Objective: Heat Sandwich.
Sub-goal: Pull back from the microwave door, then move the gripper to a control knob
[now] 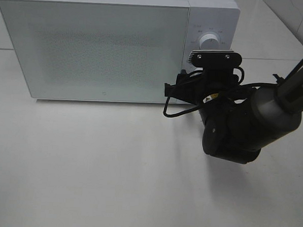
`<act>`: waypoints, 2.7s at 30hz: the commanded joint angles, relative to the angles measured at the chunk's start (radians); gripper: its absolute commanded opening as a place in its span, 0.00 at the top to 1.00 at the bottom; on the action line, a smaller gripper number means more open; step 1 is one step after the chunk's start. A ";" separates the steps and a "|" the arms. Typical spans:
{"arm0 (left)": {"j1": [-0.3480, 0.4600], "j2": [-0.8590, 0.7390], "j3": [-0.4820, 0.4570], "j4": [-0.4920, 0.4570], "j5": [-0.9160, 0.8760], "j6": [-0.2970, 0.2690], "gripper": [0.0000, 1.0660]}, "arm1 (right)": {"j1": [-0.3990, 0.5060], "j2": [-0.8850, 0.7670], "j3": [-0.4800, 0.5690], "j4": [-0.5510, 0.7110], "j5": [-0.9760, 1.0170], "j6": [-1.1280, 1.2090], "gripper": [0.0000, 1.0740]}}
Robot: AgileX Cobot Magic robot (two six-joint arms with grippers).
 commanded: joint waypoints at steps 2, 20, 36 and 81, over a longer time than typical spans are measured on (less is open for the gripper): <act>0.001 -0.024 0.002 -0.002 -0.009 0.000 0.08 | -0.005 -0.001 -0.007 0.000 -0.001 0.001 0.59; 0.001 -0.024 0.002 -0.002 -0.009 0.000 0.08 | -0.005 -0.001 -0.007 0.015 0.000 0.021 0.88; 0.001 -0.024 0.002 -0.002 -0.009 0.000 0.08 | -0.005 -0.001 -0.006 0.011 -0.036 0.538 0.88; 0.001 -0.024 0.002 -0.002 -0.009 0.000 0.08 | -0.005 -0.001 -0.006 -0.037 -0.035 1.717 0.86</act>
